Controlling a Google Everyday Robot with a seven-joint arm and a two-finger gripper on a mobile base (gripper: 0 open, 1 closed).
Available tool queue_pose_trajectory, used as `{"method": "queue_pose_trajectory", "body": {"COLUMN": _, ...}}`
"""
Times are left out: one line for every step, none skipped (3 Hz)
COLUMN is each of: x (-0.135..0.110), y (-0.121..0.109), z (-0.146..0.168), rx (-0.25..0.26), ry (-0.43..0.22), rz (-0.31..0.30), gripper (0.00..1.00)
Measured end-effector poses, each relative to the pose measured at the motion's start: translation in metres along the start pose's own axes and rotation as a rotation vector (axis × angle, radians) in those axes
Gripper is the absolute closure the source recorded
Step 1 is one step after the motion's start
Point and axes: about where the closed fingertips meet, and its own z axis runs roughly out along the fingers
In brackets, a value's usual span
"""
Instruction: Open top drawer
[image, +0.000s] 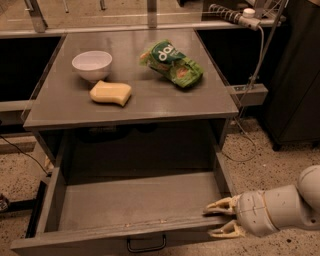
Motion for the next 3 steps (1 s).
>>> {"method": "queue_pose_trajectory", "body": {"x": 0.0, "y": 0.0, "z": 0.0, "rx": 0.0, "ry": 0.0, "rz": 0.0, "gripper": 0.23}}
{"method": "queue_pose_trajectory", "body": {"x": 0.0, "y": 0.0, "z": 0.0, "rx": 0.0, "ry": 0.0, "rz": 0.0, "gripper": 0.0}}
{"method": "queue_pose_trajectory", "body": {"x": -0.0001, "y": 0.0, "z": 0.0001, "rx": 0.0, "ry": 0.0, "rz": 0.0, "gripper": 0.0}}
